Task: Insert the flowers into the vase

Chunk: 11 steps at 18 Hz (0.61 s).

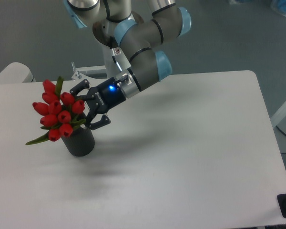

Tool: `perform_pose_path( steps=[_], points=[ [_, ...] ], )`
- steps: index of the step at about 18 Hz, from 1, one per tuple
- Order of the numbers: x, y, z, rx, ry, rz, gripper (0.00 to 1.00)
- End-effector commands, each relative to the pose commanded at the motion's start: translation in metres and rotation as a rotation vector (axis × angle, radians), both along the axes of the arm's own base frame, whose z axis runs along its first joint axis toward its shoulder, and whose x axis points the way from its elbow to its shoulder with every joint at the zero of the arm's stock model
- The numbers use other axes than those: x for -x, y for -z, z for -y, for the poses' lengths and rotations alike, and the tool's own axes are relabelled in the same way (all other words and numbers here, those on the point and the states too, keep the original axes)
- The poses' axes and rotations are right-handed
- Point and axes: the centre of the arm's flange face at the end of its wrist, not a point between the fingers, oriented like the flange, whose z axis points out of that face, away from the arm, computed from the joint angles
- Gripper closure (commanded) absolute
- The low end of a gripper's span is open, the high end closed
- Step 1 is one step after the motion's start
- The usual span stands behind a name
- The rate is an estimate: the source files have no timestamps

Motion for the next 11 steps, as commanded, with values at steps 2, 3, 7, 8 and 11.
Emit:
perform_pose_path(
  steps=[2,3,7,8,11],
  points=[
    [0.005,0.003,0.005,0.007,-0.014,0.008,0.00],
    [0.007,0.004,0.007,0.011,-0.023,0.013,0.00],
    [0.018,0.004,0.014,0.013,-0.048,0.017,0.00],
    [0.020,0.004,0.015,0.014,-0.053,0.018,0.00],
    [0.045,0.004,0.032,0.011,-0.110,0.015,0.00]
  ],
)
